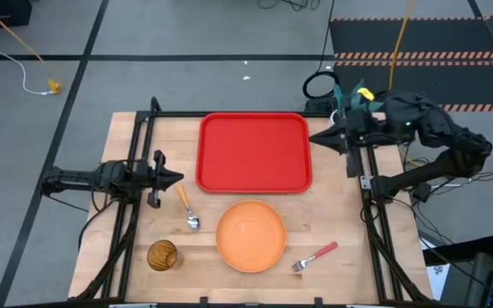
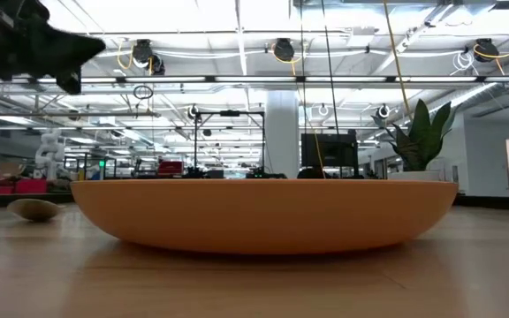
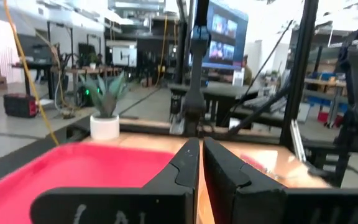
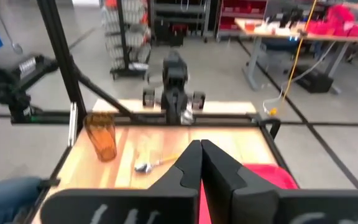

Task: Pick and place plate/cup/fork/spoon on tray
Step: Put the brown cup on the red serving tray

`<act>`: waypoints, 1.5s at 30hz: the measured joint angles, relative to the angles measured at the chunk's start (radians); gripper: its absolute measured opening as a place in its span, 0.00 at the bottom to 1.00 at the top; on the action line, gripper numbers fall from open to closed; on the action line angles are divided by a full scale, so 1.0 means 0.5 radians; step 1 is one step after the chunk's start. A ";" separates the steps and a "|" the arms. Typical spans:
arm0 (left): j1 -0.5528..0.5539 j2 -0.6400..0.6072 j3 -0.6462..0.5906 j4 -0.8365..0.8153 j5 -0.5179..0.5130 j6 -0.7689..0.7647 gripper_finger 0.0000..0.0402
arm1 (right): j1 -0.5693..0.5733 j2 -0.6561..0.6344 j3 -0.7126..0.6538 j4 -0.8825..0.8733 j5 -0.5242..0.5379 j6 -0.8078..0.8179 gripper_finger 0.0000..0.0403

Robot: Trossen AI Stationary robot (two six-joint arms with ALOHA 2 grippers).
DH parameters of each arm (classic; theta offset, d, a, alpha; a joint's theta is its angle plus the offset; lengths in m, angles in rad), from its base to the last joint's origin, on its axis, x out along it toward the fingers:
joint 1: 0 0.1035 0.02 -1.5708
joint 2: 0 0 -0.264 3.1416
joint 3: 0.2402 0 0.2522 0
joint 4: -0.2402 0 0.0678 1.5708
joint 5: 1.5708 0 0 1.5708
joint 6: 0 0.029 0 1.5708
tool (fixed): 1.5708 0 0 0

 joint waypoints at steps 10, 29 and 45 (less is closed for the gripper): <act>-0.074 0.461 0.662 -0.495 0.004 0.160 0.06 | 0.001 -0.019 -0.109 -0.105 -0.010 0.112 0.00; -0.524 1.582 1.695 -1.380 0.004 0.014 0.06 | 0.107 -0.233 -1.338 0.822 -0.023 0.218 0.00; -1.098 2.134 2.049 -1.910 0.005 -0.968 0.06 | 0.107 -0.267 -1.497 0.987 -0.023 0.216 0.00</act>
